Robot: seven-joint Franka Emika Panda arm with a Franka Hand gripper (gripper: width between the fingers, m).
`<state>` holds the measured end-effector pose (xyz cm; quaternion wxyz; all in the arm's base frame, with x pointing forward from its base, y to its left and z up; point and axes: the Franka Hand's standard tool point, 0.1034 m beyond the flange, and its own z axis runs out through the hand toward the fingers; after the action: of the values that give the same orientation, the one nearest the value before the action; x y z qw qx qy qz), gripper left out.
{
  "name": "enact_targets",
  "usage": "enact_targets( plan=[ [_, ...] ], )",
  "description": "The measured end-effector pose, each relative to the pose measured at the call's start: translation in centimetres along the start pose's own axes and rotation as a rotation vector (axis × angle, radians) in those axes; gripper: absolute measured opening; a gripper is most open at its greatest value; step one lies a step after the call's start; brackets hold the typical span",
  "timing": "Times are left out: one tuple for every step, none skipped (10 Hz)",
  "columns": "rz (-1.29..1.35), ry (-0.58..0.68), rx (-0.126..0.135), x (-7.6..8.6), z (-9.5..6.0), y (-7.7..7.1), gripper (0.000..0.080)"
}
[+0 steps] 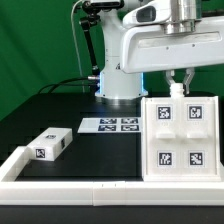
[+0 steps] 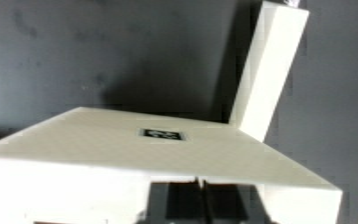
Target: Assemble cabinet
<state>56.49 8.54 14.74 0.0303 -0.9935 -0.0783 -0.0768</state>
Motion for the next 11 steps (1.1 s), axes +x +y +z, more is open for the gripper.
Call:
enact_targets(
  plan=[
    [0.000, -0.006, 0.001, 0.3, -0.2, 0.0, 0.0003],
    [0.000, -0.007, 0.001, 0.3, -0.2, 0.0, 0.0003],
    [0.000, -0.002, 0.000, -0.3, 0.1, 0.0, 0.0003],
    [-0.011, 0.002, -0.001, -0.9, 0.4, 0.1, 0.0003],
    [-0.021, 0.000, -0.003, -1.3, 0.7, 0.4, 0.0003],
    [-0.036, -0.001, -0.004, -1.3, 0.7, 0.7, 0.0003],
    [-0.037, -0.002, -0.004, -1.3, 0.7, 0.7, 0.0003],
    [-0.037, -0.002, -0.004, -1.0, 0.6, 0.7, 0.0003],
    [-0.037, -0.004, -0.003, -0.8, 0.6, 0.7, 0.0003],
    [-0.036, -0.002, -0.002, -1.1, 0.9, 0.6, 0.0003],
    [-0.041, 0.011, -0.002, -2.2, 1.8, 0.3, 0.0003]
  ],
)
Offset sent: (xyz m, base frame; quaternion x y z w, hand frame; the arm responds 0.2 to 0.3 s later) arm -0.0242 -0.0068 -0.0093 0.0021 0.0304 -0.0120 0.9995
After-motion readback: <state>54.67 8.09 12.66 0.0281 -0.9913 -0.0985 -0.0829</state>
